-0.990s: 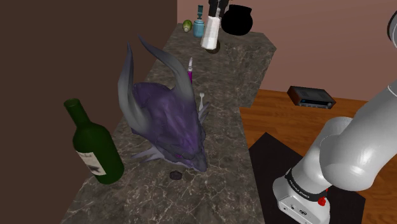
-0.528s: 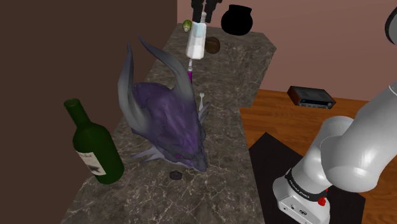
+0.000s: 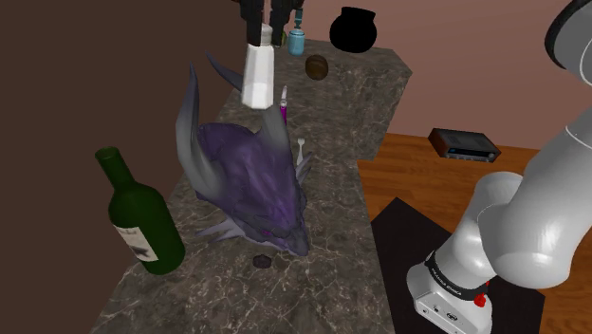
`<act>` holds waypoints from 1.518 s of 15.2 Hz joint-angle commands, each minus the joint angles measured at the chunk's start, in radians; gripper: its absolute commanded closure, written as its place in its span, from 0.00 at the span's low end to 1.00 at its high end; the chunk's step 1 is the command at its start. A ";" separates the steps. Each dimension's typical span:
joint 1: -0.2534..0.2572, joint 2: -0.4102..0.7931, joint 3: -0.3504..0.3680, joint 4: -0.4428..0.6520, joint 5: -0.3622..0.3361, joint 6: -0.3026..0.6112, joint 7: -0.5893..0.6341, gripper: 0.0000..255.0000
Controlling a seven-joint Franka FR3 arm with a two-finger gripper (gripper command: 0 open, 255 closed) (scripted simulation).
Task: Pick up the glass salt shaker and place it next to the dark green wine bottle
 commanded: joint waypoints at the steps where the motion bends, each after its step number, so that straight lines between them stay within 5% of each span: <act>1: 0.028 0.018 0.031 0.016 -0.007 0.006 0.058 1.00; 9: 0.197 0.246 0.156 0.303 -0.113 -0.053 0.305 1.00; 23: 0.146 0.066 0.131 -0.141 -0.040 0.221 0.257 1.00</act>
